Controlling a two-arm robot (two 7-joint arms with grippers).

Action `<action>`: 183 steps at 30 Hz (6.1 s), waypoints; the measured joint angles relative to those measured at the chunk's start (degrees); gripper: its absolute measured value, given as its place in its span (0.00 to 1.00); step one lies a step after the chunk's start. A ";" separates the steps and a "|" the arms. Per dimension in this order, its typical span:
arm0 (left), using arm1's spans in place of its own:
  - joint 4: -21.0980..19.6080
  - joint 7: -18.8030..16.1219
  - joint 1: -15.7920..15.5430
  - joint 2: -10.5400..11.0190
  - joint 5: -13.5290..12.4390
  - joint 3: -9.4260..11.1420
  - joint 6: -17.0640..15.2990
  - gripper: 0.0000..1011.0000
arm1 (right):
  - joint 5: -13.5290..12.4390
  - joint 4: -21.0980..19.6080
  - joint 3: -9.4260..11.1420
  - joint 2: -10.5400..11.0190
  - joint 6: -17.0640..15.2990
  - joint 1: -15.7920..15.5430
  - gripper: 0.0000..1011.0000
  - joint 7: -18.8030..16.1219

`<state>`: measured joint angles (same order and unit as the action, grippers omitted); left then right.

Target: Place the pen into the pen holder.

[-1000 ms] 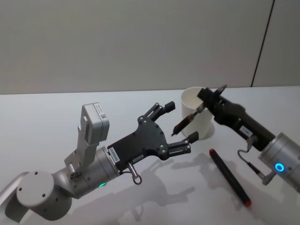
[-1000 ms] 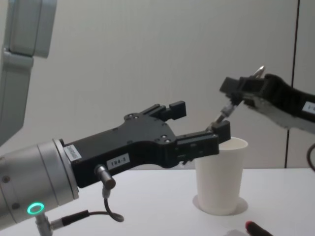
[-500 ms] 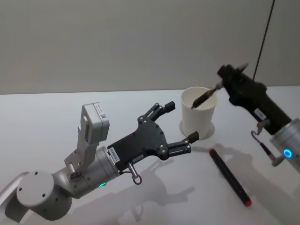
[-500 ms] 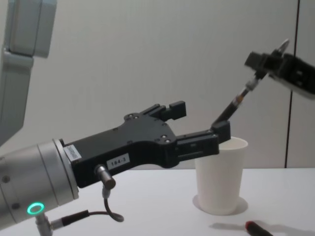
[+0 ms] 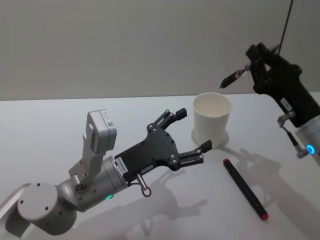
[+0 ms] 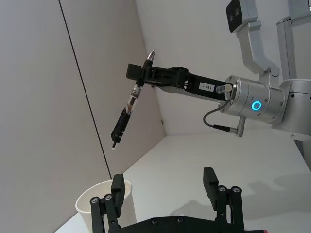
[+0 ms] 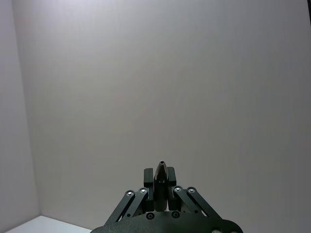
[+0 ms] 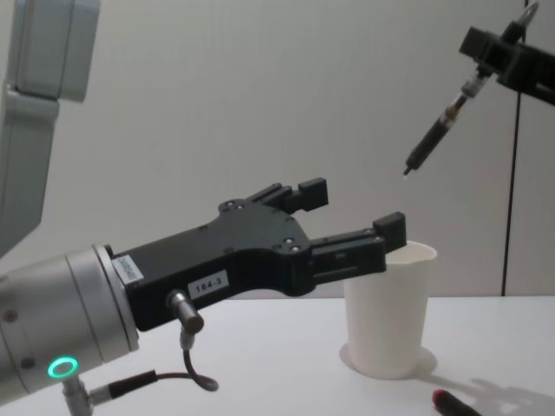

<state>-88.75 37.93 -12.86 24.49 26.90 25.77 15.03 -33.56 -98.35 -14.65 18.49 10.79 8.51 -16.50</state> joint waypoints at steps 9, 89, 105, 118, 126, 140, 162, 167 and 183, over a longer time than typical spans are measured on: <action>0.00 0.00 0.00 0.00 0.00 0.00 0.00 0.99 | 7.60 -0.15 -0.06 -0.19 1.05 0.71 0.13 2.21; 0.00 0.00 0.00 0.00 0.00 0.00 0.00 0.99 | 16.79 13.61 -2.95 -7.64 -10.70 8.61 0.99 3.83; -0.15 -1.36 0.00 -0.09 -0.57 0.00 -0.59 0.99 | 14.44 10.47 -1.72 -6.12 -10.71 6.44 0.99 5.19; -1.30 -10.88 -0.19 -0.76 -4.53 0.05 -4.63 0.99 | 15.62 4.76 -0.24 -3.14 -11.58 -0.28 0.99 8.37; -1.97 -16.57 -0.29 -1.15 -6.84 0.10 -7.04 0.99 | 16.28 1.35 0.66 -1.33 -12.10 -4.39 0.99 10.31; -3.31 -27.53 -0.50 -1.94 -11.37 0.19 -11.68 0.99 | 17.08 -2.79 1.73 0.82 -12.76 -9.25 0.99 12.63; -4.48 -37.26 -0.73 -2.62 -15.45 0.26 -15.84 0.99 | 17.10 -2.88 1.71 0.84 -12.76 -9.36 0.99 12.65; -4.48 -37.30 -0.73 -2.62 -15.45 0.26 -15.84 0.99 | 16.96 -3.06 1.76 0.95 -12.83 -9.54 0.99 12.43; -4.47 -37.31 -0.73 -2.59 -15.43 0.25 -15.82 0.99 | 13.55 -7.16 3.09 3.67 -14.54 -12.86 0.99 11.04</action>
<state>-93.22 0.62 -13.59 21.90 11.46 26.02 -0.79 -20.01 -105.51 -11.55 22.16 -3.75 -4.34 -5.46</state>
